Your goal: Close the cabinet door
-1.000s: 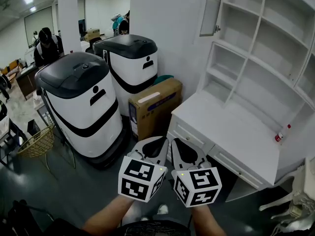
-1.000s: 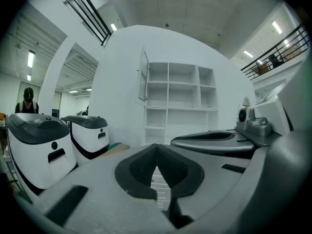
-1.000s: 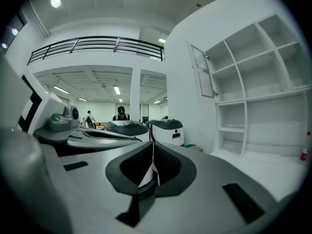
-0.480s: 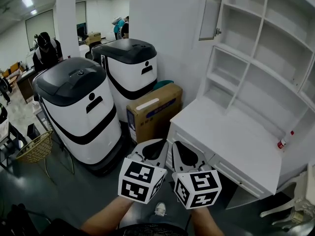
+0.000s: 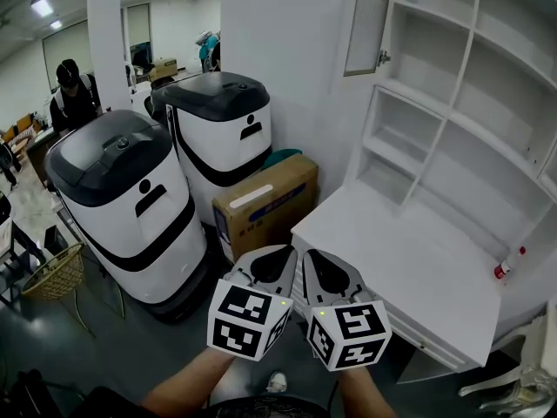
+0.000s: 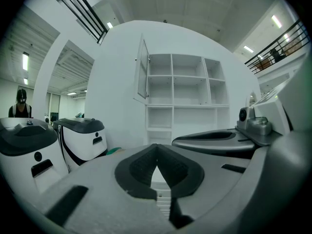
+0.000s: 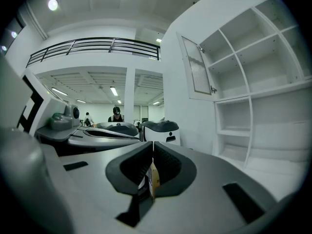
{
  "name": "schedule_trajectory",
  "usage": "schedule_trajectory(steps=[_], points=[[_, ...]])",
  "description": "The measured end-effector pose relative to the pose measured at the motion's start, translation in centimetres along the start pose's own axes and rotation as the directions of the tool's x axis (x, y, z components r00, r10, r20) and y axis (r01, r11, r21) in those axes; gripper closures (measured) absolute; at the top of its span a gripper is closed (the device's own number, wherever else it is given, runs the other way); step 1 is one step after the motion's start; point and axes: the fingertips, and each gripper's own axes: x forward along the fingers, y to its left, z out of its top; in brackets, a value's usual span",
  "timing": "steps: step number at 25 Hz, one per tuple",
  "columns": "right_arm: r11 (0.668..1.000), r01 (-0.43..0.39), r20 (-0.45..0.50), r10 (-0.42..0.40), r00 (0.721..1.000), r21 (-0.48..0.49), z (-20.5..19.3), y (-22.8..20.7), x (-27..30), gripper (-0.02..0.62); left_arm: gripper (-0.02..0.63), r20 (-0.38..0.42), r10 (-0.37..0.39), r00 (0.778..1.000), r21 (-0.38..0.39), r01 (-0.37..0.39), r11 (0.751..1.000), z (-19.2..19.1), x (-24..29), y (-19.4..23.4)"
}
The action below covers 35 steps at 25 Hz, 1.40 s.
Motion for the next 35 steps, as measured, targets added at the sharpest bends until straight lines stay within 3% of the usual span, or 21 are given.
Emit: schedule_trajectory(steps=[15, 35], points=[[0.999, -0.046, 0.009, 0.046, 0.999, 0.013, 1.0, -6.6, 5.6, 0.574, 0.595, -0.015, 0.034, 0.999, 0.011, -0.033, 0.999, 1.6, 8.5, 1.3], [1.000, 0.016, 0.013, -0.016, 1.000, -0.006, 2.2, -12.0, 11.4, 0.574, 0.595, 0.009, -0.017, 1.000, 0.005, 0.017, 1.000, 3.2, 16.3, 4.5]])
